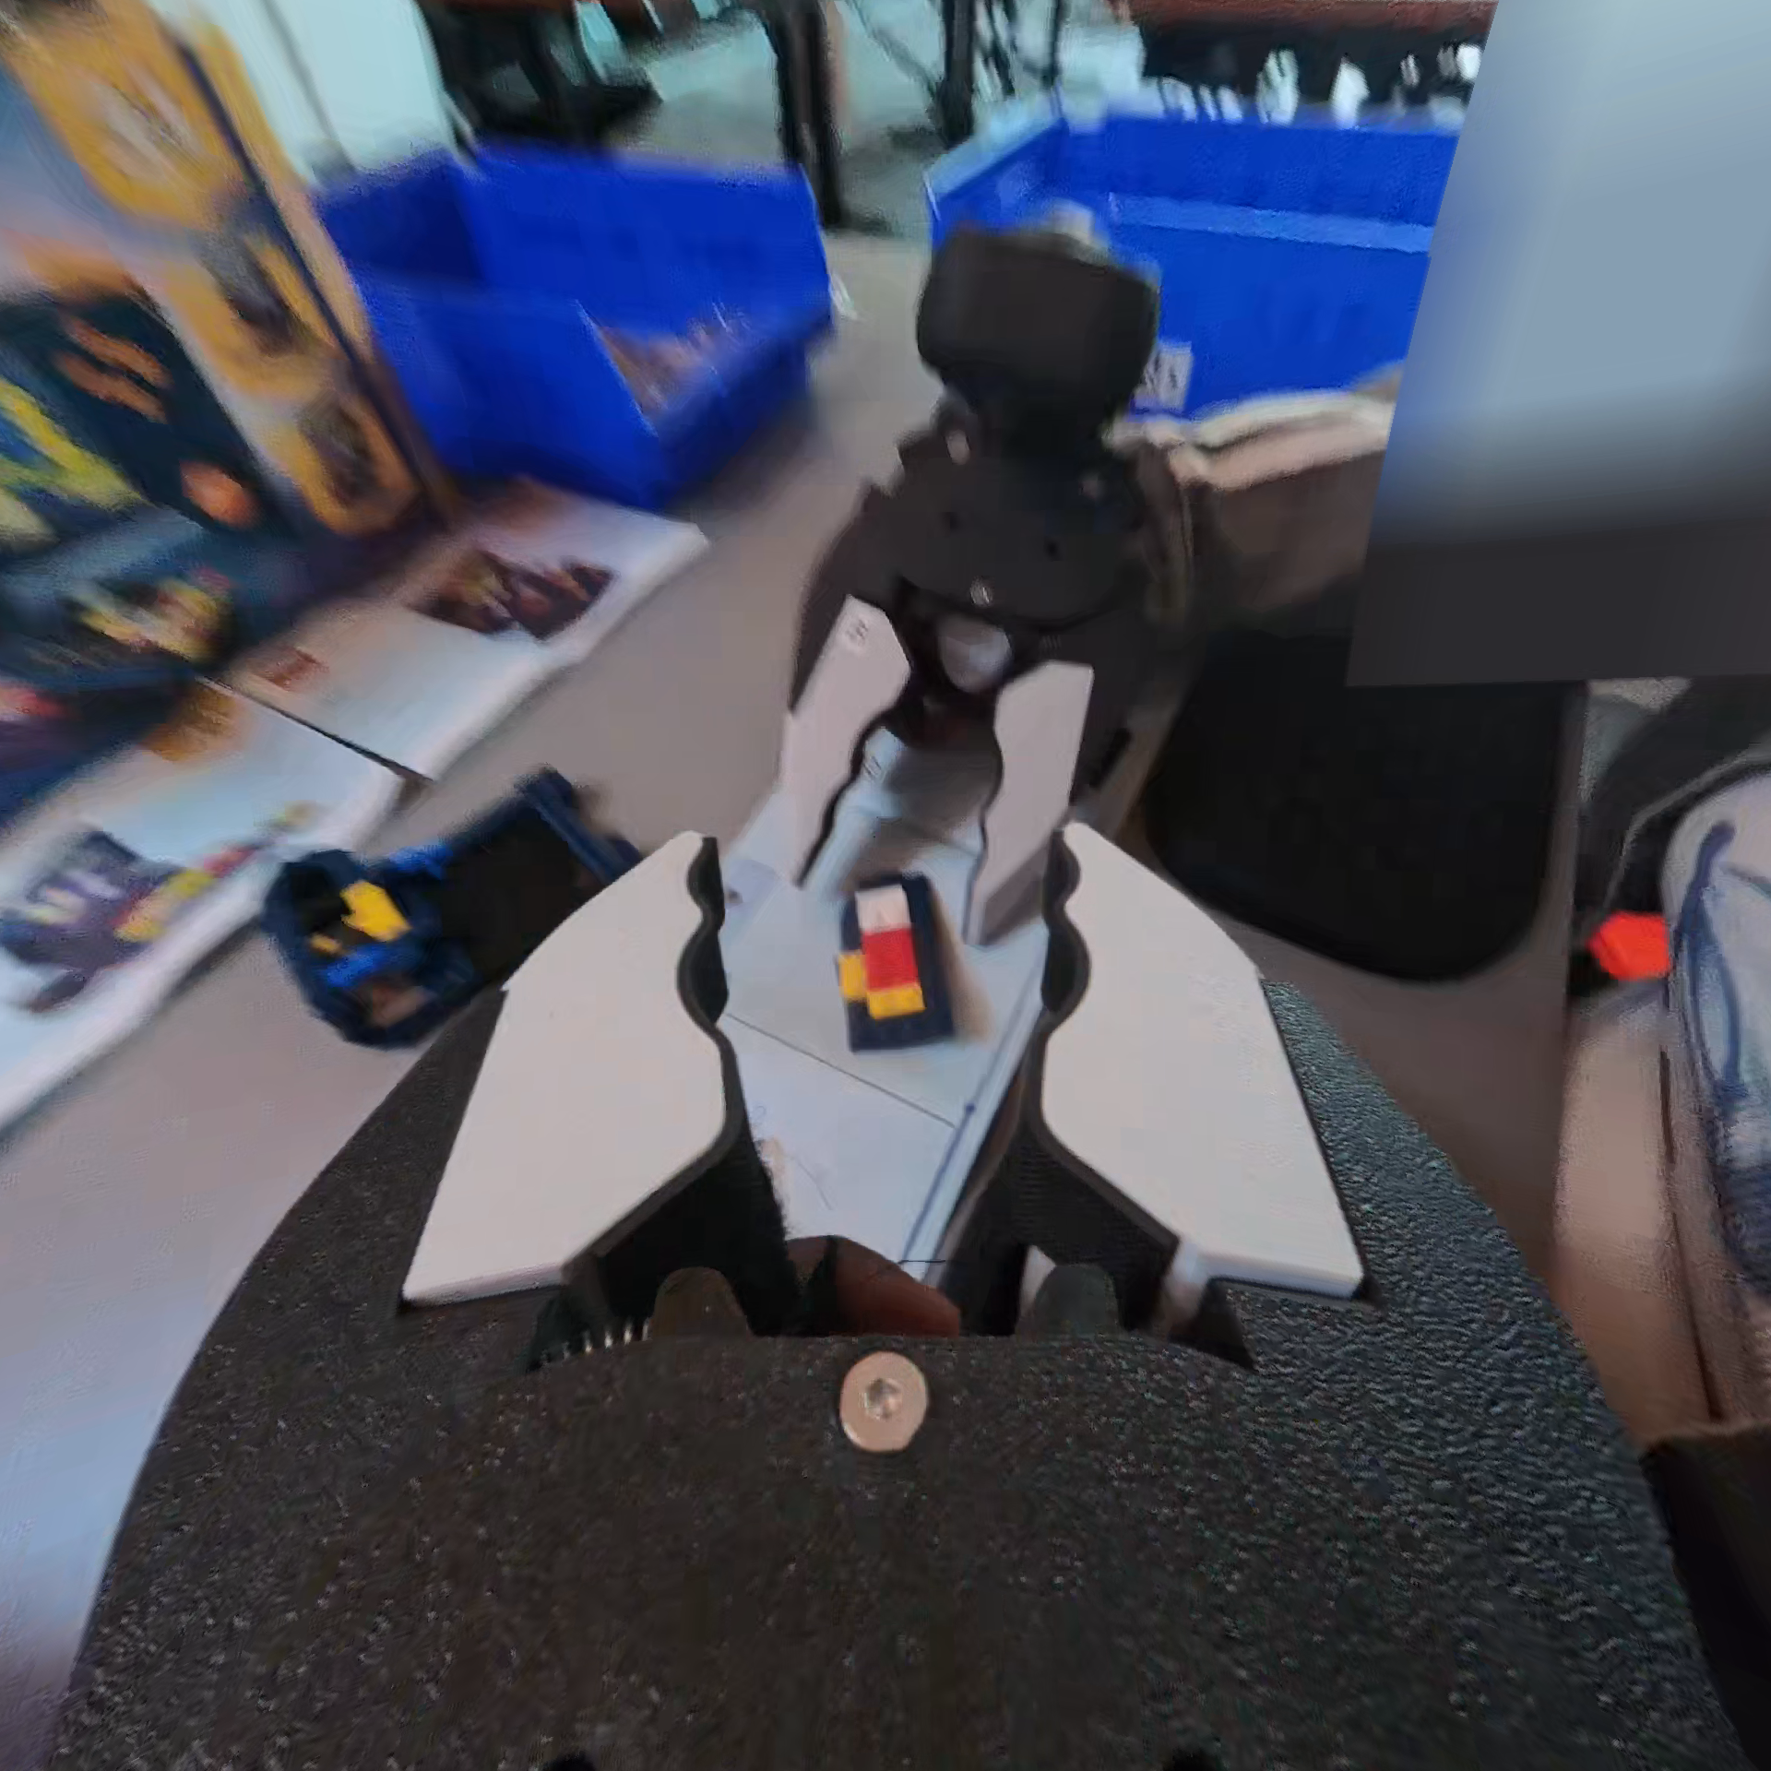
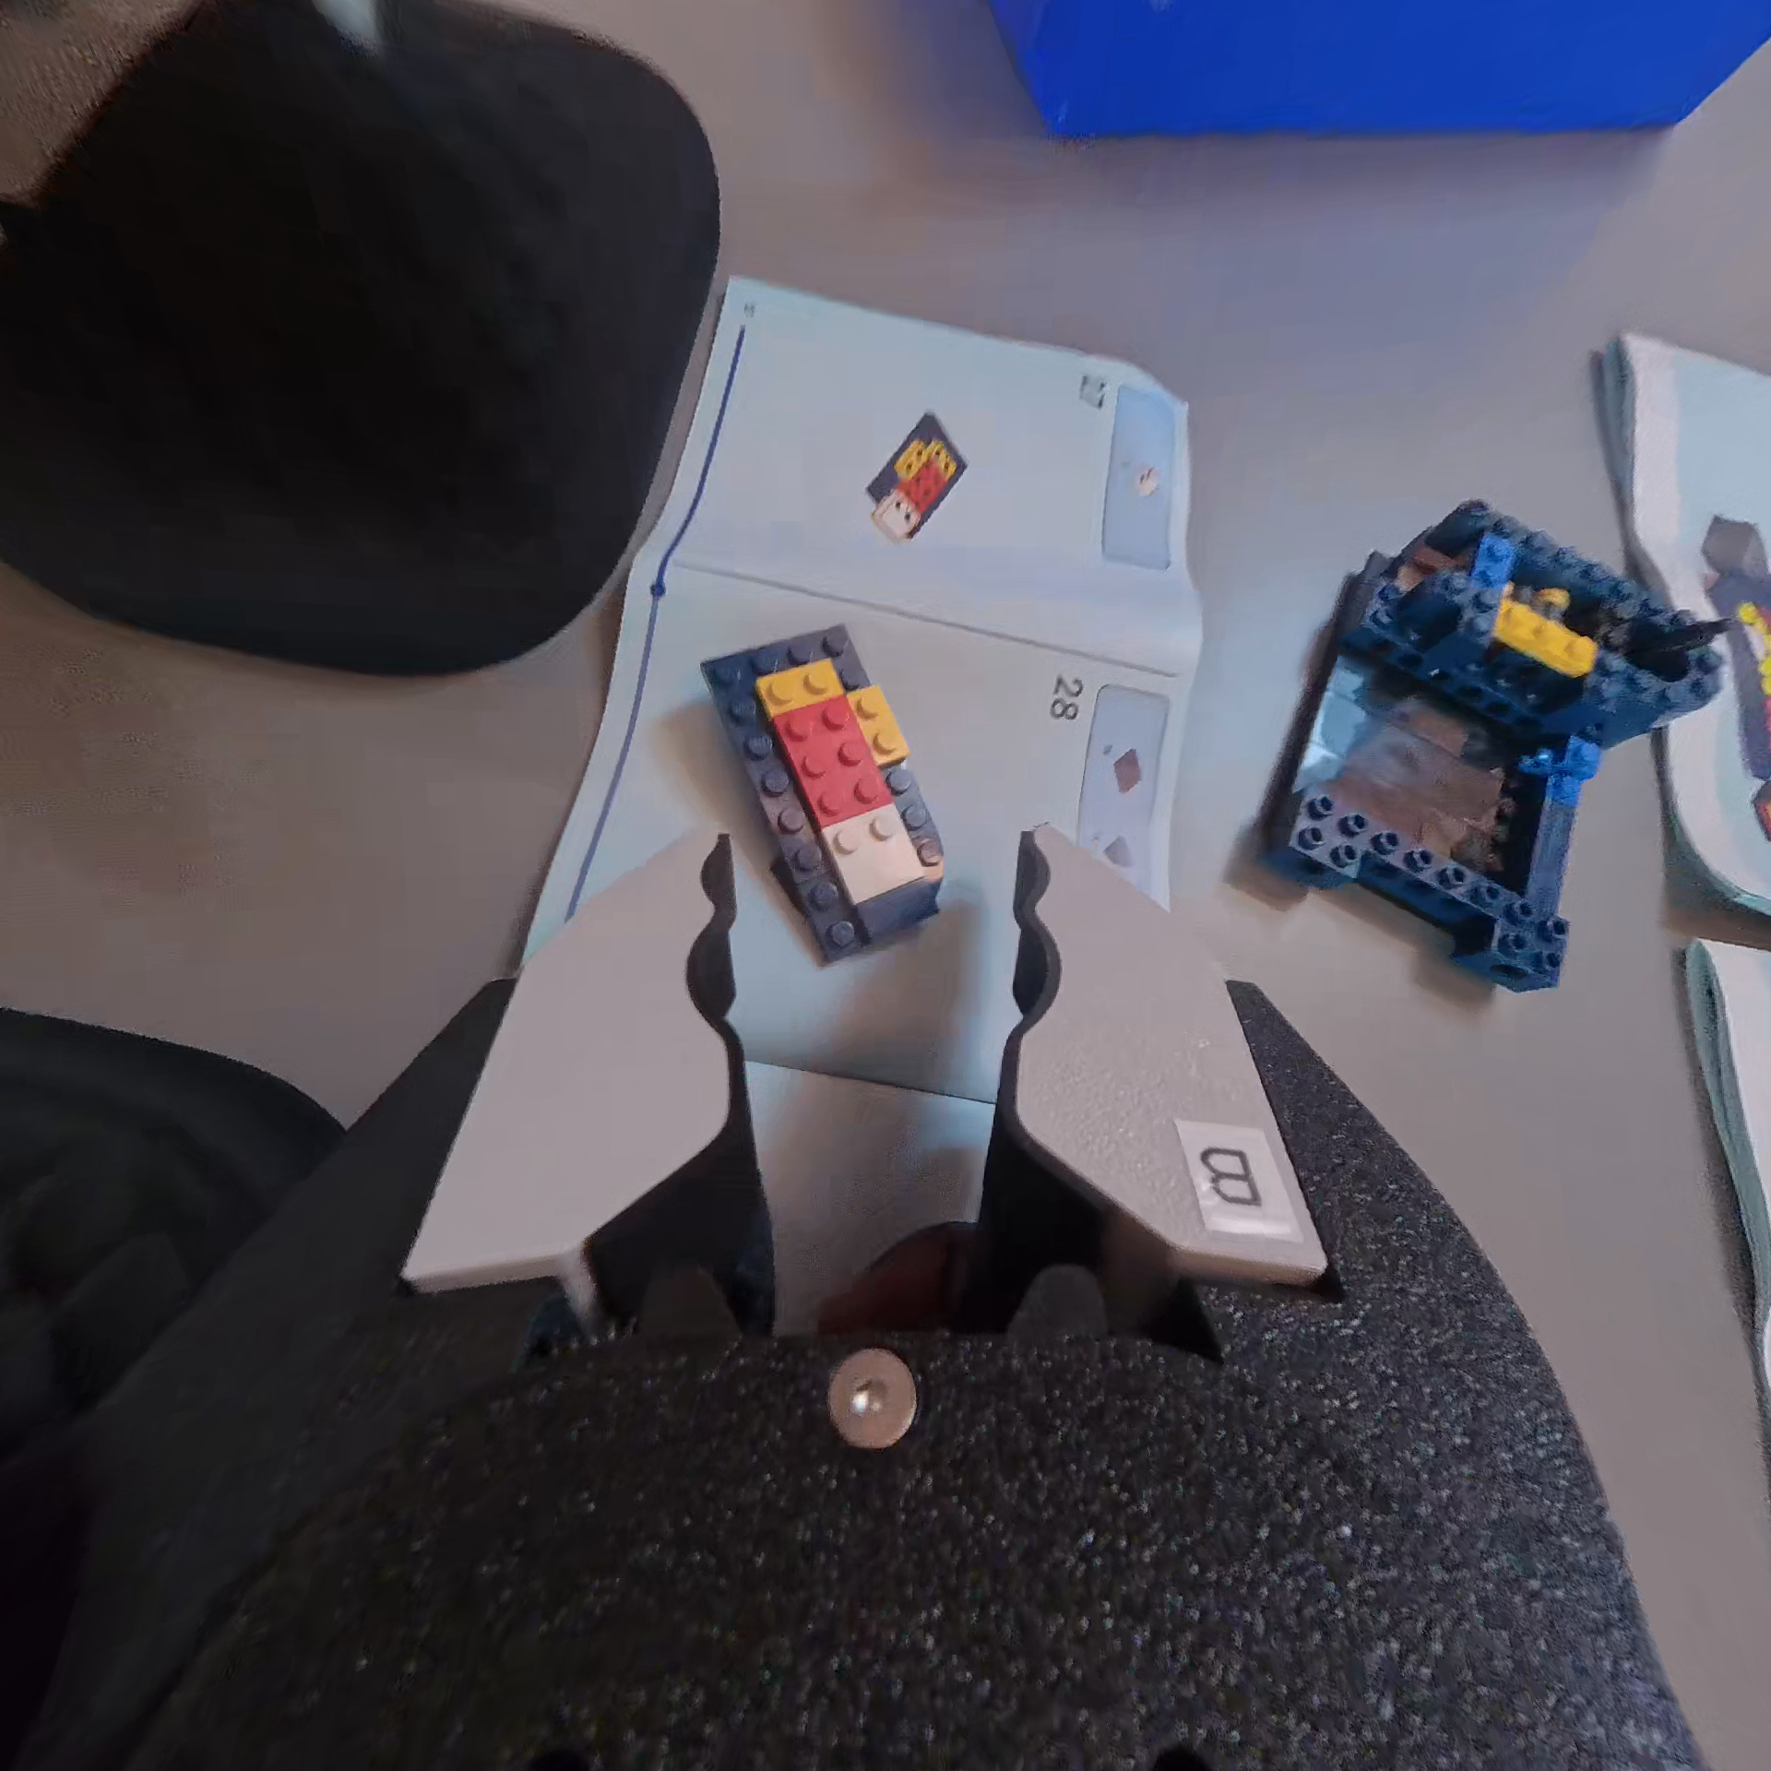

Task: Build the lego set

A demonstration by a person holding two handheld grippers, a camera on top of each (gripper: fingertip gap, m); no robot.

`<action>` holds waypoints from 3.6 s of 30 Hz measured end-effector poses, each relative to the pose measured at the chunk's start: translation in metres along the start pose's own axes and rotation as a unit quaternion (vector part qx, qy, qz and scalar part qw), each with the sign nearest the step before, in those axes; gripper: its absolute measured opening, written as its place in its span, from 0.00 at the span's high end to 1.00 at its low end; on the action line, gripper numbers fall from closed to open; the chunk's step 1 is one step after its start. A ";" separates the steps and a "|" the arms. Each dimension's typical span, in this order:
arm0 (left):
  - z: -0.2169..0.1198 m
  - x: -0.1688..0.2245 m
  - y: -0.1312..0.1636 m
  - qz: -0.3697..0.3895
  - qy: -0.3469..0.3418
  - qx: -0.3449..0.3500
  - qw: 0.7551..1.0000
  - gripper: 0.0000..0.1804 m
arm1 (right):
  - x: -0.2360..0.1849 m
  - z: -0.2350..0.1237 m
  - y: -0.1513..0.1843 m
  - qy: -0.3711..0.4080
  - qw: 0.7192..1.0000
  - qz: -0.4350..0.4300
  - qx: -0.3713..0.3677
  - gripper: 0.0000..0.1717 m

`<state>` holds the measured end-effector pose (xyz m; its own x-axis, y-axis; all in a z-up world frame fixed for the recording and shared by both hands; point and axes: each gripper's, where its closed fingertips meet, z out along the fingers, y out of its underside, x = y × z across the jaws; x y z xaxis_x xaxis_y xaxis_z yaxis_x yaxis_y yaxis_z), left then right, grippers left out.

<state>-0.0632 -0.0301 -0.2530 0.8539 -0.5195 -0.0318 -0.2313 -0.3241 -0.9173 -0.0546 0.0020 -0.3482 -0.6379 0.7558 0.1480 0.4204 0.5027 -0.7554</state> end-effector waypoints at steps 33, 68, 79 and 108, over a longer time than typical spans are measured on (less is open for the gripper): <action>0.046 -0.033 0.069 0.000 -0.036 -0.114 0.993 0.77 | 0.074 -0.058 0.055 0.120 0.982 0.098 -0.111 0.80; 0.050 -0.034 0.040 0.118 -0.098 -0.076 0.985 0.76 | 0.006 -0.177 0.063 0.405 0.909 0.097 0.025 1.00; 0.115 0.048 -0.066 0.440 -0.042 0.133 0.887 0.82 | -0.024 -0.163 -0.014 0.378 0.919 -0.011 0.113 1.00; 0.125 0.056 -0.054 0.516 -0.094 0.124 0.843 0.96 | -0.026 -0.168 -0.010 0.390 0.910 0.012 0.137 1.00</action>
<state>0.0551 0.0577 -0.2544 0.3225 -0.2819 -0.9036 -0.8103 0.4113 -0.4175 0.0658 0.0477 -0.2373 0.0668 0.8869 0.4571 0.1835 0.4394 -0.8793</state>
